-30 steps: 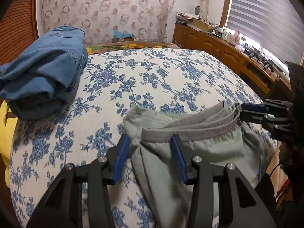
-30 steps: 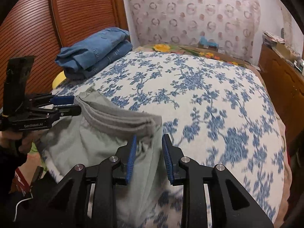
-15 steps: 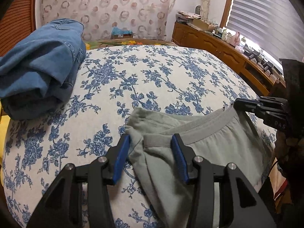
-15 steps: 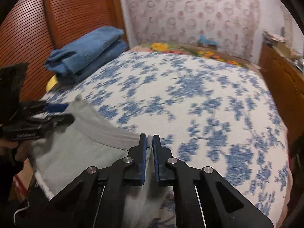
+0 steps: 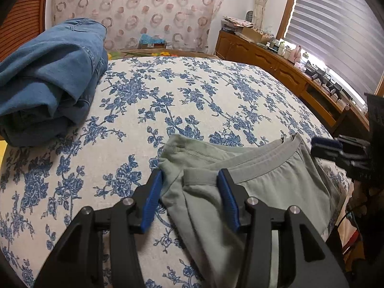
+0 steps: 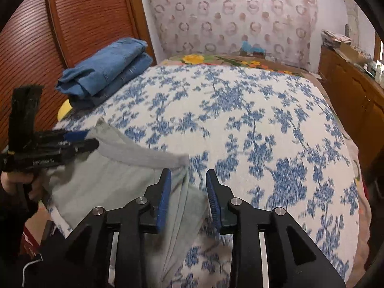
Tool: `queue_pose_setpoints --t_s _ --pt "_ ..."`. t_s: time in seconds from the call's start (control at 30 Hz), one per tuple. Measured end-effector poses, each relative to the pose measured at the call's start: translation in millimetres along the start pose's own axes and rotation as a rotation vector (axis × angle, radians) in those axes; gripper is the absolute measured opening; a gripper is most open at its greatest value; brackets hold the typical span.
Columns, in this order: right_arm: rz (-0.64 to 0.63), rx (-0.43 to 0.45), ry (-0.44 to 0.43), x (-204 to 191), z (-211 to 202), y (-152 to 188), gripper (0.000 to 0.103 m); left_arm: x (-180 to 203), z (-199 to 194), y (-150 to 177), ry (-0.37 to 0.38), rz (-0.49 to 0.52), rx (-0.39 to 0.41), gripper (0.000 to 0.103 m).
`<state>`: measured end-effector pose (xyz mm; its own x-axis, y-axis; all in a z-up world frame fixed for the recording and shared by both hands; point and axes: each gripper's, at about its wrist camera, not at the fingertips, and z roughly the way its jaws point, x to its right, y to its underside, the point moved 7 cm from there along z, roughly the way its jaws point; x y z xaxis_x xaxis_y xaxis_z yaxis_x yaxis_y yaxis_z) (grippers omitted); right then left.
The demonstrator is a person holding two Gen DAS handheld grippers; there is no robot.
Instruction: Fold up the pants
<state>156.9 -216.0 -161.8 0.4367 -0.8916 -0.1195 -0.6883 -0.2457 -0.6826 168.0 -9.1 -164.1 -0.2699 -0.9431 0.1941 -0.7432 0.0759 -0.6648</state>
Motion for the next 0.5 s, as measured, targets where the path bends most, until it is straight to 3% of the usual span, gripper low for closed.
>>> queue_pose_setpoints --t_s 0.07,0.17,0.5 --pt "0.012 -0.002 0.008 -0.3 -0.8 5.7 0.048 -0.1 0.0 -0.2 0.0 0.0 0.001 0.048" --pt "0.031 -0.002 0.013 -1.6 -2.0 11.6 0.057 -0.2 0.1 -0.1 0.0 0.0 0.0 0.048" --pt "0.027 -0.019 0.04 -10.2 -5.7 22.2 0.057 -0.5 0.3 0.3 0.001 0.0 0.0 0.049"
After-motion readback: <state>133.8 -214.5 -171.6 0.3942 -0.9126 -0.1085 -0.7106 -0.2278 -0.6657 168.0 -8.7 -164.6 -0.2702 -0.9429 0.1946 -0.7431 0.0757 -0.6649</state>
